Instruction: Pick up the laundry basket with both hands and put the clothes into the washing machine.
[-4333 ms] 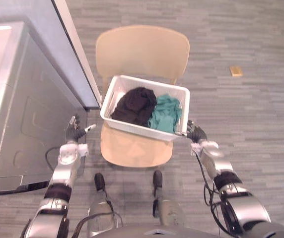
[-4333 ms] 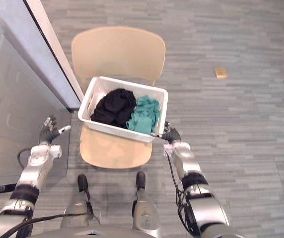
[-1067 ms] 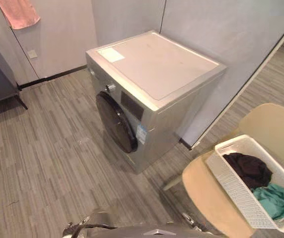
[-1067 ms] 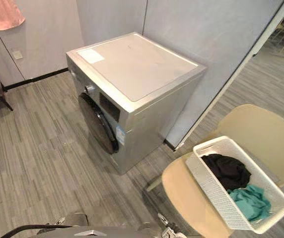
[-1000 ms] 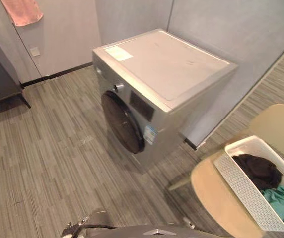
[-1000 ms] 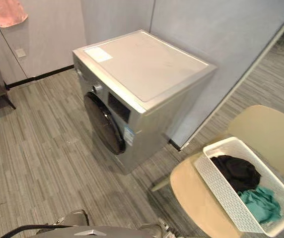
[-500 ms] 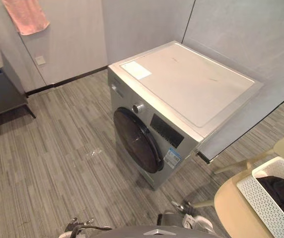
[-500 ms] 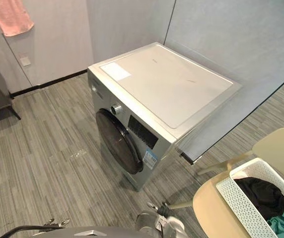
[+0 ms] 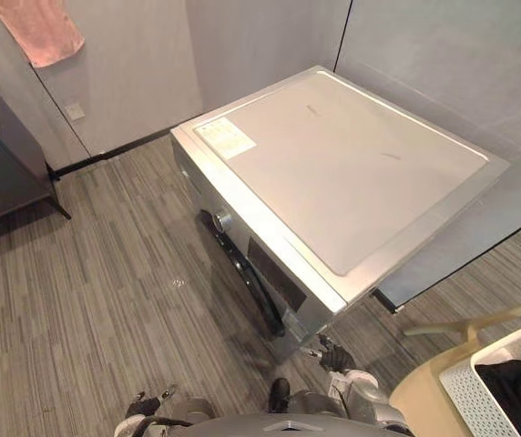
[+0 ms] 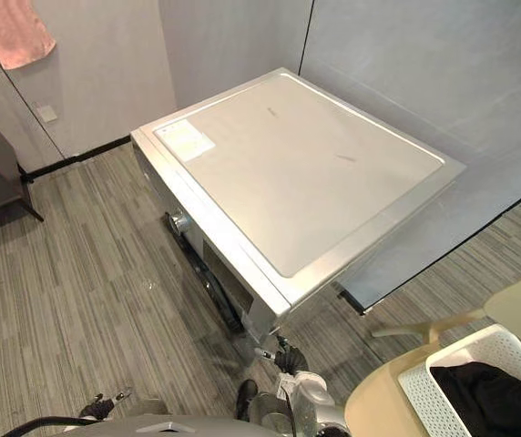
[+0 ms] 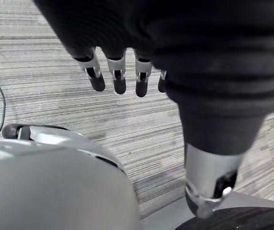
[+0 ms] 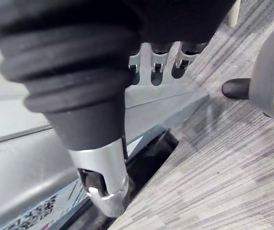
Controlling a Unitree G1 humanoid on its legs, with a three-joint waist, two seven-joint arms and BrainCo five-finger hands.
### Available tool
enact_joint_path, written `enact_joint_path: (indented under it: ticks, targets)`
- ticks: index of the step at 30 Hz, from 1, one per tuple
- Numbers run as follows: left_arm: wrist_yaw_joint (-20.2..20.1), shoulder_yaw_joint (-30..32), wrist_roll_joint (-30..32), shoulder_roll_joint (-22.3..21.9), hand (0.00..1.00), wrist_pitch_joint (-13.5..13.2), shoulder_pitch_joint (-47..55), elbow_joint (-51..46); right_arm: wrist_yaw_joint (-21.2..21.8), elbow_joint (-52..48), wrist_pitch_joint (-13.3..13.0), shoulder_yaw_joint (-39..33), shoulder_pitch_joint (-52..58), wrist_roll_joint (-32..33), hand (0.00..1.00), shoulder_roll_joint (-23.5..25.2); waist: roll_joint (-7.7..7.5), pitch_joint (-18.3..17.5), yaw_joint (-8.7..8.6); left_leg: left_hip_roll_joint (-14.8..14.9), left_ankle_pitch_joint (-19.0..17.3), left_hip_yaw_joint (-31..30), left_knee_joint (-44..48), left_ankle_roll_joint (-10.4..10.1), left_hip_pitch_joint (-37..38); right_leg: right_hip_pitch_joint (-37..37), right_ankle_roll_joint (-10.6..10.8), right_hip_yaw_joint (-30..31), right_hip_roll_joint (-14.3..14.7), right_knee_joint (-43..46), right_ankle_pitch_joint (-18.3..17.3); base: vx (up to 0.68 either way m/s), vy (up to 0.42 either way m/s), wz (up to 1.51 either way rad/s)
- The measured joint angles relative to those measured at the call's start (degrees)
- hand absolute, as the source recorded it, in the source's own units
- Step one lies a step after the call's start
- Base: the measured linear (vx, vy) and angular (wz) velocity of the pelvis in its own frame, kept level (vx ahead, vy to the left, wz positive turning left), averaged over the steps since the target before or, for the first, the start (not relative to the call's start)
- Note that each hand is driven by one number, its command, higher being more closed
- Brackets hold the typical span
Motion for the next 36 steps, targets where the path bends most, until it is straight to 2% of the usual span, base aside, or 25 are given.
enact_joint_path:
  ticks: [2, 3, 4, 5, 6, 7, 10, 13, 17, 21, 22, 23, 27, 31, 33, 36]
  targets:
    - [0.0, 0.01, 0.03, 0.03, 0.0, 0.0, 0.06, 0.02, 0.02, -0.59, -0.02, 0.0, 0.21, -0.01, 0.0, 0.22, -0.11, 0.01, -0.1, -0.08, -0.33, -0.07, -6.83, 0.3, 0.6, -0.2, 0.69, 1.88, -0.37, 0.07, 0.19, 0.1, 0.124, -0.61]
    - [0.0, 0.0, 0.08, 0.0, 0.0, 0.0, 0.1, 0.1, 0.16, -1.43, -0.28, -0.02, 0.98, -0.05, 0.0, 0.05, 0.06, -0.11, -0.18, -0.18, 0.55, -0.5, -11.93, 1.07, 1.08, -1.12, 1.64, 3.53, -0.7, 0.61, 0.27, 0.05, 0.151, -0.56]
    - [0.0, -0.02, 0.11, -0.07, 0.0, 0.0, 0.14, 0.26, 0.17, -2.07, -0.57, -0.05, 1.41, -0.1, 0.0, -0.13, 0.41, -0.33, -0.44, -0.2, 2.95, -0.65, -15.59, 1.01, 1.08, -2.02, 2.43, 4.46, -0.92, 1.42, 0.18, 0.05, 0.233, -0.61]
    - [-0.01, -0.06, 0.13, -0.33, 0.0, 0.0, 0.23, 0.55, 0.23, -1.92, -0.91, -0.18, 1.63, -0.21, 0.0, -0.31, 1.08, -0.77, -0.56, -0.24, 4.14, -0.66, -17.93, -0.81, 1.22, -2.95, 3.25, 5.53, -0.99, 2.14, 0.13, 0.07, 0.264, -0.53]
    - [-0.05, -0.17, 0.24, -0.39, 0.0, 0.02, 0.2, 1.29, 0.55, -1.89, -1.03, -0.65, 2.19, -0.56, 0.0, -0.22, 0.86, -1.27, -0.87, -1.42, 3.7, 0.43, -21.17, -1.14, 3.01, -3.1, 4.61, 6.78, -1.97, 1.62, 0.81, 0.07, 0.344, -0.37]
    - [-0.09, -0.62, 0.54, 0.59, 0.0, 0.04, 0.37, 1.48, 0.64, -1.87, -1.06, -1.66, 2.73, -0.68, 0.0, 0.72, -0.51, -1.69, -1.71, -3.08, 4.44, 1.23, -23.32, -0.29, 3.9, -2.92, 5.5, 7.19, -3.3, 0.21, 1.87, 0.07, 0.284, -0.21]
    - [-0.22, -2.23, 1.31, 1.85, 0.0, 0.05, 0.62, 1.47, 0.84, -1.8, -1.19, -2.9, 4.91, -0.71, 0.0, 1.45, -2.11, -2.64, -1.91, -5.65, 5.04, 2.62, -25.88, 0.48, 5.85, -1.05, 7.12, 8.4, -5.0, -3.35, 4.39, 0.07, 0.233, -0.1]
    - [-0.48, -3.72, 2.12, 2.62, 0.0, 0.02, 0.97, 1.45, 1.87, -1.69, -1.18, -3.09, 6.3, -2.11, 0.0, 1.37, -2.7, -3.15, -1.88, -7.44, 5.24, 4.32, -27.55, 0.85, 7.17, -0.01, 8.18, 9.97, -6.07, -5.8, 5.98, 0.01, 0.136, -0.18]
    - [-1.23, -5.24, 3.65, 3.44, 0.0, 0.02, 0.97, 1.54, 4.07, -1.48, -0.96, -1.26, 6.73, -7.69, 0.0, 0.31, -3.4, -3.56, -2.03, -8.45, 6.17, 6.89, -30.04, 2.26, 8.11, -0.9, 8.43, 12.41, -6.11, -8.14, 8.16, -0.02, 0.052, -0.34]
    - [-1.4, -5.56, 5.71, 3.4, 0.0, 0.03, 0.95, 1.52, 6.64, -2.95, -0.93, 0.07, 7.11, -12.17, 0.0, -1.44, -3.47, -3.32, -2.03, -8.57, 6.35, 9.11, -31.0, 2.46, 8.97, -1.26, 8.42, 14.65, -5.53, -9.5, 9.33, -0.05, 0.003, -0.34]
    - [-1.47, -6.19, 6.29, 3.6, 0.0, 0.01, 0.94, 1.45, 6.88, -4.22, -0.93, 0.02, 7.83, -14.09, 0.0, -2.06, -4.11, -2.95, -2.08, -8.57, 6.35, 9.56, -31.2, 2.46, 9.03, -1.24, 8.44, 15.08, -5.37, -9.76, 9.55, -0.05, -0.007, -0.16]
    - [-1.6, -6.3, 6.54, 3.69, 0.0, 0.01, 0.95, 1.4, 7.29, -4.92, -0.94, 0.1, 8.33, -14.33, 0.0, -2.51, -4.03, -3.02, -2.0, -8.56, 6.35, 10.05, -31.33, 2.45, 9.03, -1.19, 8.43, 15.63, -5.26, -10.06, 9.75, -0.08, -0.01, -0.25]
    - [-3.5, -7.73, 9.44, 4.68, 0.0, 0.0, 0.79, 1.21, 12.79, -7.64, -0.72, 6.44, 11.48, -15.57, 0.0, -8.18, -4.91, -2.66, -2.0, -8.7, 6.33, 11.07, -32.35, 2.45, 9.16, -1.38, 8.52, 16.93, -4.97, -11.45, 10.73, -0.04, -0.008, -0.17]
    - [-4.68, -9.51, 10.27, 6.28, 0.0, -0.1, 0.55, 1.17, 18.13, -12.25, 0.47, 13.75, 10.92, -14.02, 0.0, -14.08, -6.3, -1.91, -1.64, -9.0, 6.38, 12.42, -32.73, 2.5, 8.97, -2.62, 8.75, 18.31, -4.82, -11.62, 11.31, -0.01, -0.003, -0.18]
    - [-4.91, -10.12, 10.27, 6.46, 0.0, -0.18, 0.37, 1.17, 19.49, -14.08, 1.52, 16.07, 10.08, -12.97, 0.0, -16.21, -6.4, -1.91, -1.29, -9.13, 6.46, 12.72, -32.76, 2.65, 9.12, -2.63, 8.83, 18.72, -4.83, -11.83, 11.62, 0.02, 0.009, -0.09]
    - [-4.9, -10.83, 10.27, 6.48, 0.0, -0.51, -0.14, 1.22, 20.08, -15.9, 4.85, 22.08, 6.99, -5.14, 0.0, -20.35, -6.39, -1.82, -0.39, -9.27, 6.31, 13.56, -32.85, 2.87, 9.9, -2.52, 8.92, 19.39, -4.77, -12.05, 11.78, 0.04, 0.006, -0.11]
